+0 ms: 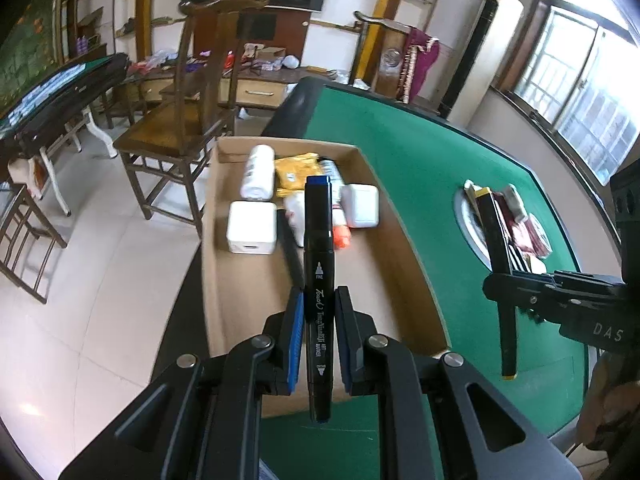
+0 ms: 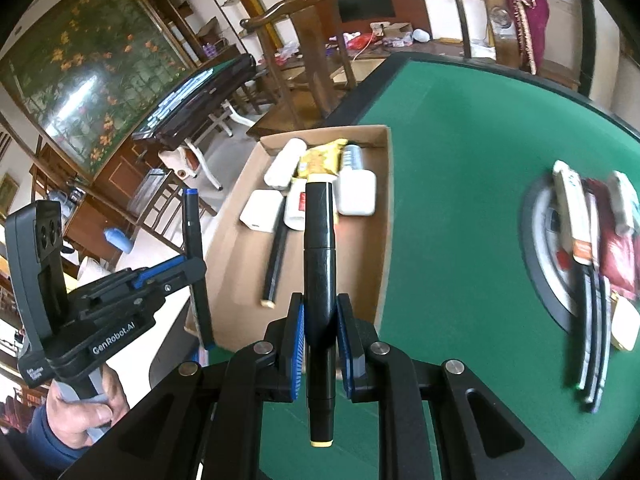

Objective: Organize objects
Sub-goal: 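Carry both black markers over to the cardboard tray with both tools, then lower both markers into the tray and open both tools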

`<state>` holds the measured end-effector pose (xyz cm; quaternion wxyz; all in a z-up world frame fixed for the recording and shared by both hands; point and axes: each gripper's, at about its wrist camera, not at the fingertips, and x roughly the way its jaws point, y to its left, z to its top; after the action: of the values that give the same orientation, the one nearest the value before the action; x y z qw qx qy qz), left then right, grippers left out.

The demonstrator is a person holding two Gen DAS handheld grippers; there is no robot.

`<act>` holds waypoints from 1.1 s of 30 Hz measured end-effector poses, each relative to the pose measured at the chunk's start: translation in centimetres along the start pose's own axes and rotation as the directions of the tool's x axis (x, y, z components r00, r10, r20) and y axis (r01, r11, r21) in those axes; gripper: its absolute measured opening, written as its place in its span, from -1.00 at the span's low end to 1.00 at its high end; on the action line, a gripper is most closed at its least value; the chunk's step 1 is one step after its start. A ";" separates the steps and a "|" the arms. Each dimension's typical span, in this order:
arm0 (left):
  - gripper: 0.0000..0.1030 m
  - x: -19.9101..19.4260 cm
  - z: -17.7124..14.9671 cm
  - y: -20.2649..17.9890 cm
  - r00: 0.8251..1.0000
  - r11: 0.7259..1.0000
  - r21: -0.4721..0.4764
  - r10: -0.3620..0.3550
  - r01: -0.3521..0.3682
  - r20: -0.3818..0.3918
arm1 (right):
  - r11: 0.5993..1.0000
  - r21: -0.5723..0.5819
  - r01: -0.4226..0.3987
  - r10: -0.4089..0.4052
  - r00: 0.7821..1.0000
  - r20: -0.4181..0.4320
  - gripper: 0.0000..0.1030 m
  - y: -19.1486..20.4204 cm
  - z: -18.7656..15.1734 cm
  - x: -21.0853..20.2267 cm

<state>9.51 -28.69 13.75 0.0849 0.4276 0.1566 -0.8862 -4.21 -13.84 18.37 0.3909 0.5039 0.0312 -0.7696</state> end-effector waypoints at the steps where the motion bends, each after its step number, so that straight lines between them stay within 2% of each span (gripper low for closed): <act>1: -0.71 0.3 0.1 0.5 1.000 1.000 -0.008 -0.001 0.001 -0.005 | 1.000 0.004 -0.008 0.008 1.000 -0.008 -0.67 0.3 0.4 0.8; 6: -0.71 2.2 0.8 2.6 0.999 0.999 -0.036 -0.013 0.012 -0.033 | 1.000 -0.007 -0.002 0.002 0.999 -0.039 -0.67 1.8 2.0 4.4; 14: -0.68 4.4 2.1 3.3 0.998 0.999 -0.025 -0.025 0.024 -0.062 | 0.999 -0.033 0.021 -0.024 0.995 -0.099 -0.67 2.6 3.2 9.2; 24: -0.68 8.4 3.3 4.0 0.989 1.000 -0.014 -0.016 0.014 -0.144 | 0.999 -0.027 0.047 -0.050 0.992 -0.117 -0.63 1.9 4.9 12.6; 33: -0.68 8.6 3.2 4.0 0.989 0.999 -0.026 -0.022 0.019 -0.145 | 0.998 -0.034 0.055 -0.059 0.988 -0.145 -0.60 1.5 6.3 14.4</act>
<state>2.99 -33.71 8.06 0.0694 0.4881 0.1776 -0.8517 -10.63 -25.89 10.44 0.3729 0.5519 0.0855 -0.7410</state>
